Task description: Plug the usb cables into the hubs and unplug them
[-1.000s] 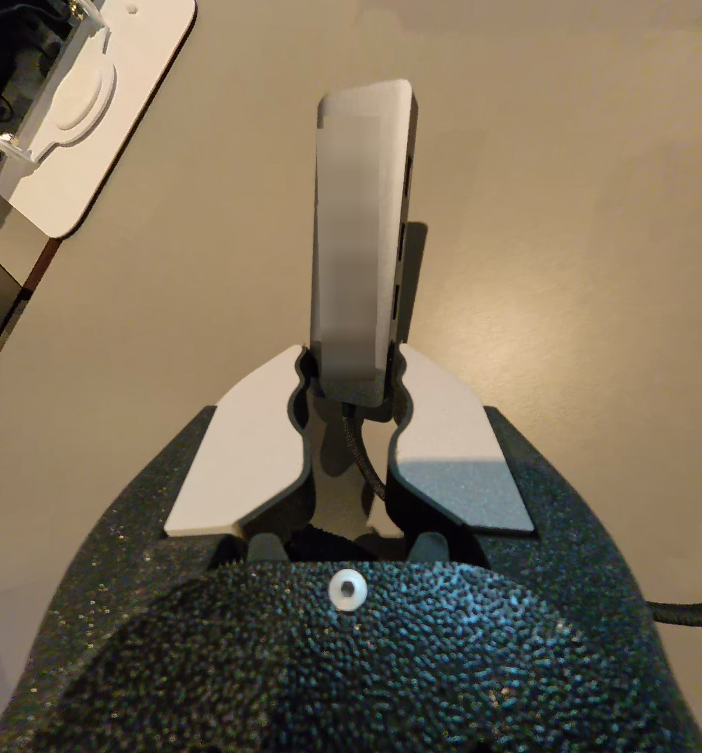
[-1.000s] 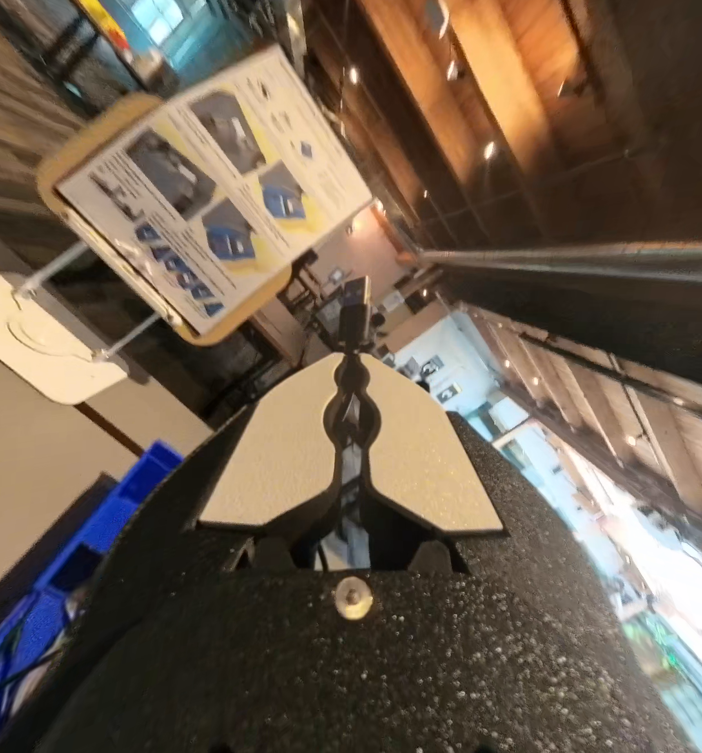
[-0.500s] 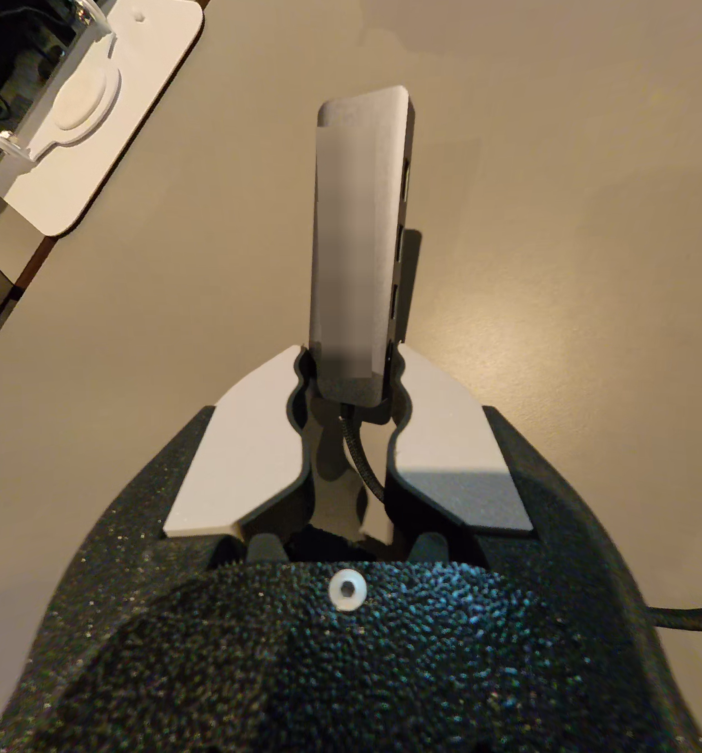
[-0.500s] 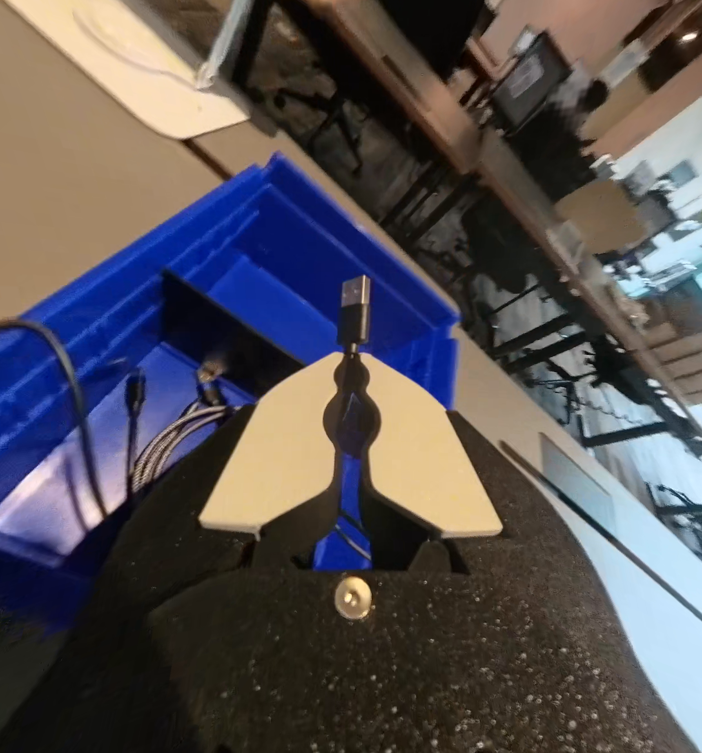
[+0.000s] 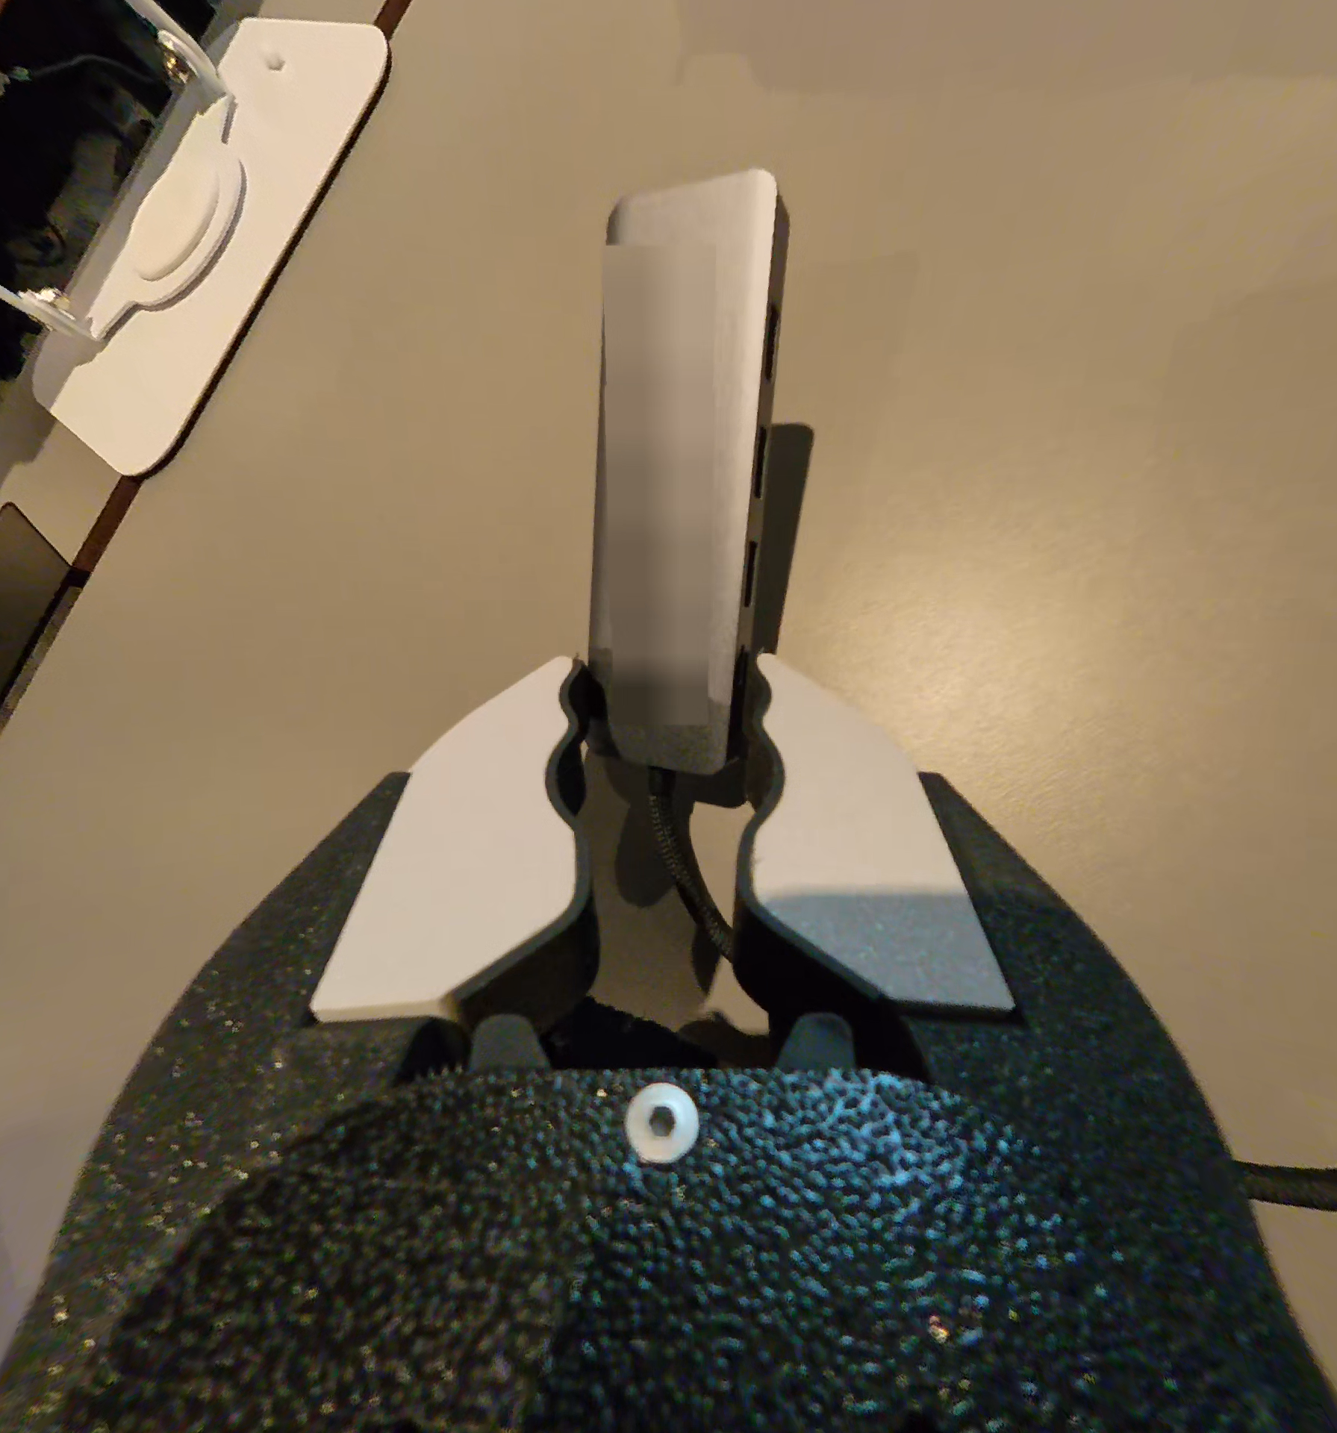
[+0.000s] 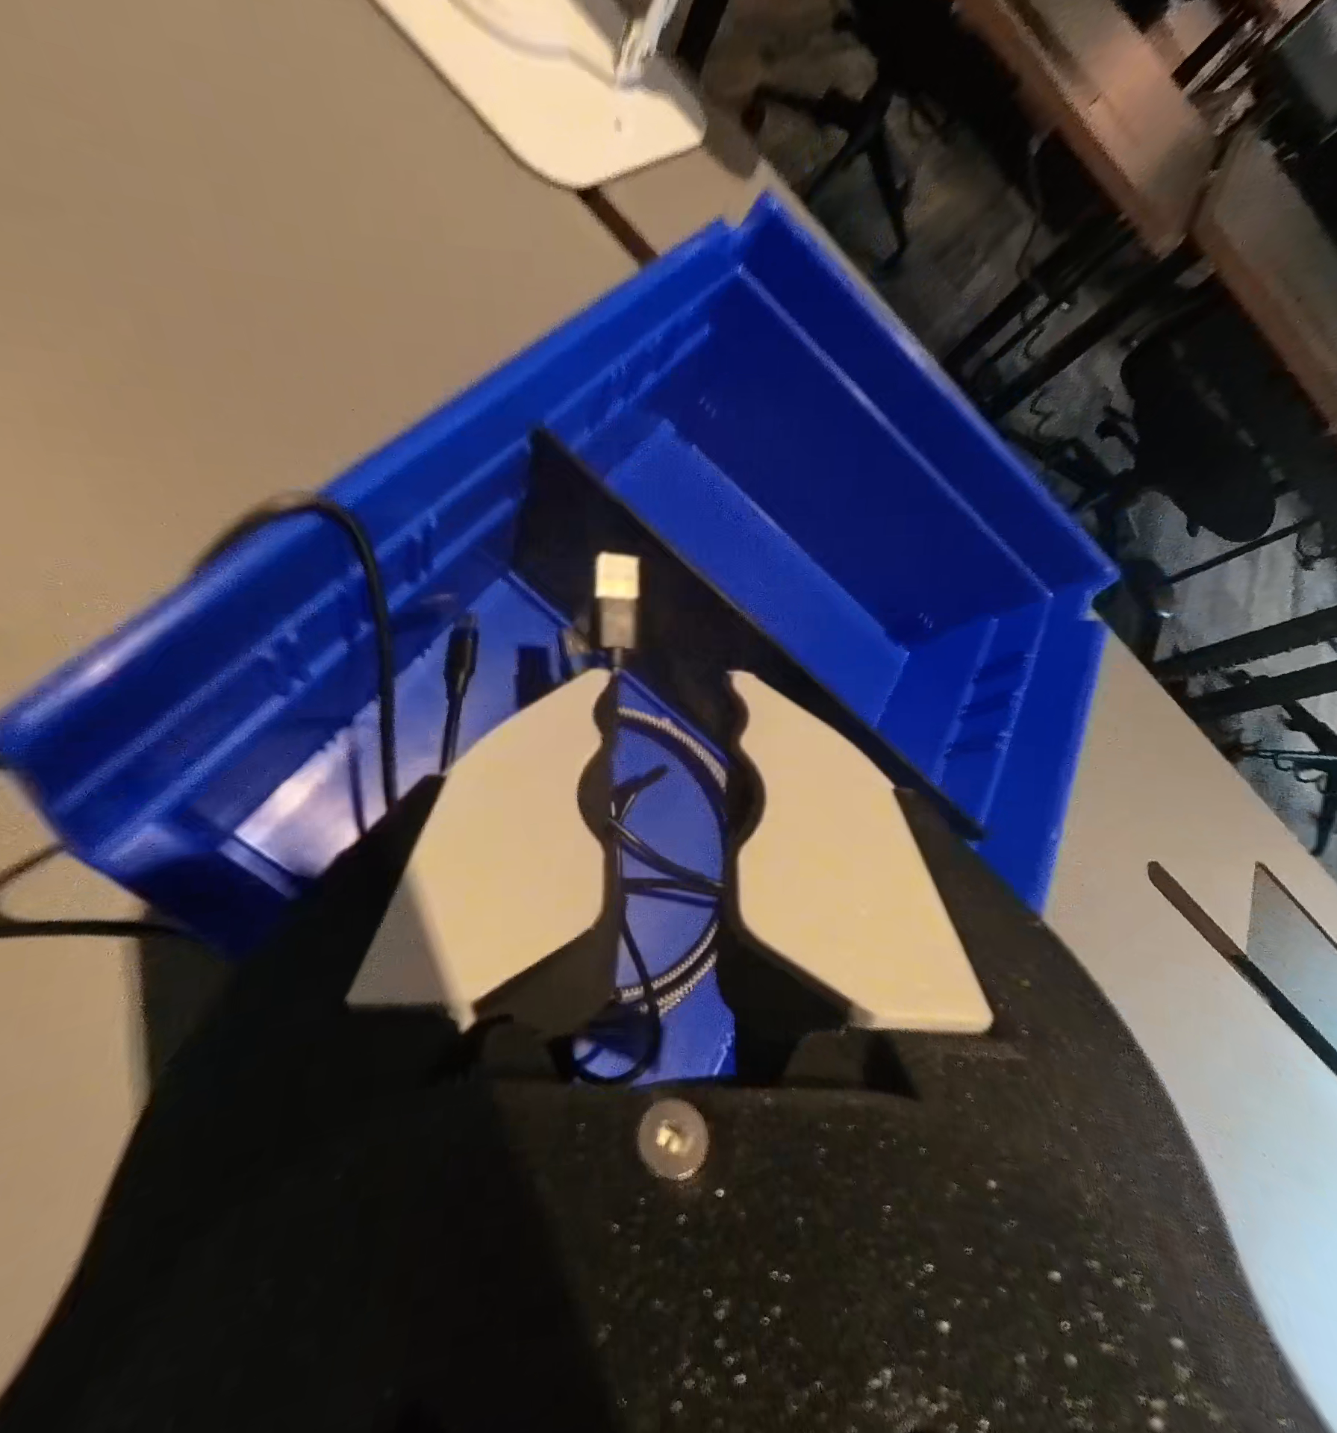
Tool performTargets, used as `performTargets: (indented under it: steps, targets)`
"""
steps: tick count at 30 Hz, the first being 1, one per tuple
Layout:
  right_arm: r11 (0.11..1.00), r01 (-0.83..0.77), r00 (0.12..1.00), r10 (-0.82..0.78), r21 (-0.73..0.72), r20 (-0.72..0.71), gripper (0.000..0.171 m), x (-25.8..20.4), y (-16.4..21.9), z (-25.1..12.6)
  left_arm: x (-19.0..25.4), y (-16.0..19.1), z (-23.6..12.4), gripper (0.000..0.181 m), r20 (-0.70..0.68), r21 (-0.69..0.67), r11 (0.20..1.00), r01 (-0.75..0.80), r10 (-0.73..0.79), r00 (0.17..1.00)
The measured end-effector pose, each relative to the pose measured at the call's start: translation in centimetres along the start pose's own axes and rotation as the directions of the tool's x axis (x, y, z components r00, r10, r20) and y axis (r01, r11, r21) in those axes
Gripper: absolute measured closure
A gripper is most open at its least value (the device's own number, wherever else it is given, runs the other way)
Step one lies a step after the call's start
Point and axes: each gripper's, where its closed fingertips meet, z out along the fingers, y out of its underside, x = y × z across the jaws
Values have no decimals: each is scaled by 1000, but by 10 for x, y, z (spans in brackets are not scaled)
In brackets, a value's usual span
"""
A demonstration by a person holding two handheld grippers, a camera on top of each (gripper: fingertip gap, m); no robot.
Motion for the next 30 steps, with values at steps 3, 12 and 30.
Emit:
performTargets:
  steps: [3, 12, 30]
  targets:
    - [995, -68, 998, 68, 79, 2, 134, -5, -17, -23, 0, 0, 0, 144, -2, 1, 1000, 3, -3, 1000]
    - [960, -145, 987, 157, 241, -33, 132, -127, -1, -94, -1, 0, 0, 144, 5, -2, 1000, -1, 1, 1000]
    - [997, -27, 950, 50, 77, -308, 169, -121, 0, -48, 1, 0, -2, 144, 10, 0, 1000, -4, 4, 1000]
